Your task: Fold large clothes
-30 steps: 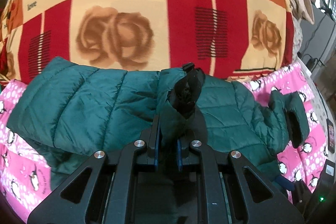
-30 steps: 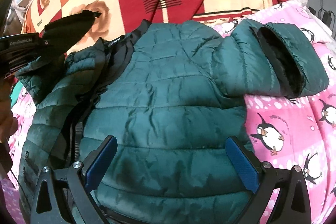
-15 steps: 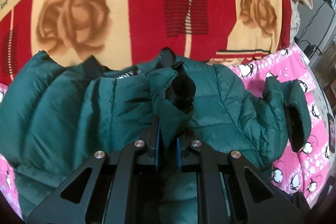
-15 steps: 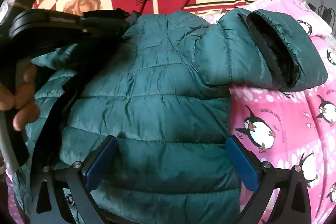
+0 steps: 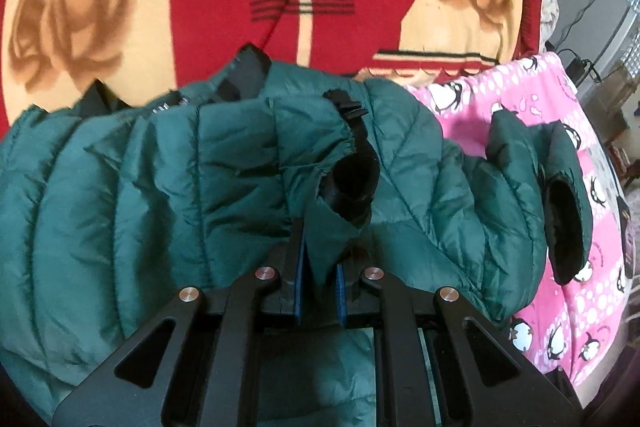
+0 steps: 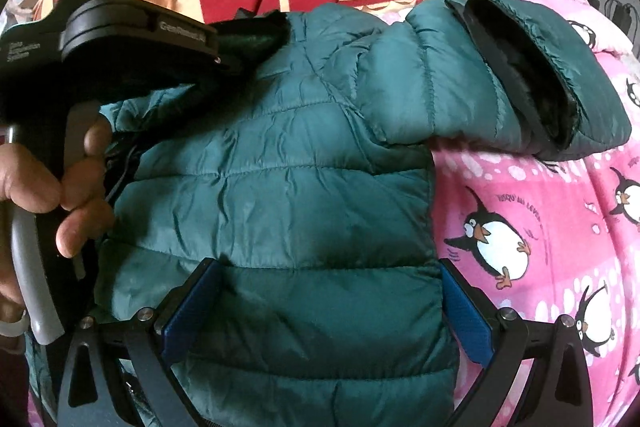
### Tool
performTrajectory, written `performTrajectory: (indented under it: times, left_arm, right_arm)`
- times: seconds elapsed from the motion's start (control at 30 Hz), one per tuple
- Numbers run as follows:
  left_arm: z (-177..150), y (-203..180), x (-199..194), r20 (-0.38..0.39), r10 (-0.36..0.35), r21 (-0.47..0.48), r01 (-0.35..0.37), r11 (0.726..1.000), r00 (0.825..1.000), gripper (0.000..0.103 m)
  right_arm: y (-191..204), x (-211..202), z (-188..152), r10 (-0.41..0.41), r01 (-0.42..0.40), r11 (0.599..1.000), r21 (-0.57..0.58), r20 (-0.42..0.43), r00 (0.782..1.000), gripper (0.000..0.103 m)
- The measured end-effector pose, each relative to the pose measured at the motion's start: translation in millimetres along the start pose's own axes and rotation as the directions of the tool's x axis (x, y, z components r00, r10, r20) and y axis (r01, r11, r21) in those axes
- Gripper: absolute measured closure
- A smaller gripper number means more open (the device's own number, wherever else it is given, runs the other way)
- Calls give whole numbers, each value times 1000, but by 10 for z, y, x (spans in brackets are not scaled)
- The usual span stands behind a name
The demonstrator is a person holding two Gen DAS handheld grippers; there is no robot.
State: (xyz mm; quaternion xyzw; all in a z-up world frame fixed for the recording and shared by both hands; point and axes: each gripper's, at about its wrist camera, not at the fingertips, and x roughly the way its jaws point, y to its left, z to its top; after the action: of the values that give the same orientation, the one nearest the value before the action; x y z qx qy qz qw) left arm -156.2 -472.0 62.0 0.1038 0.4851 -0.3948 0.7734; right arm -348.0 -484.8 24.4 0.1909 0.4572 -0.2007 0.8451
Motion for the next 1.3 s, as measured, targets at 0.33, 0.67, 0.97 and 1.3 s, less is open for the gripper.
performTrajectory:
  times: [0.33,0.67,0.97,1.3]
  left_arm:
    - [-43,131,-243,-6,-171,-90,170,981,985,35]
    - [-182,712,-983,116,63,-51,-58,997,991,35]
    - [-315,1574,-1245,119,193,-146,-175,974,974,35]
    - [-469,2139,-1222,106,230,-217,-203,955,967,35]
  right_arm:
    - [-15,47,-2,-2,2,1000,2,15,1000,0]
    - [11,-88,-19,-6,5,1000,23,49,999,0]
    - [61,-103,221,13,-17,995,102,34,999,0]
    - [274,-353,281,14,-14,1000,3,-33,999,0]
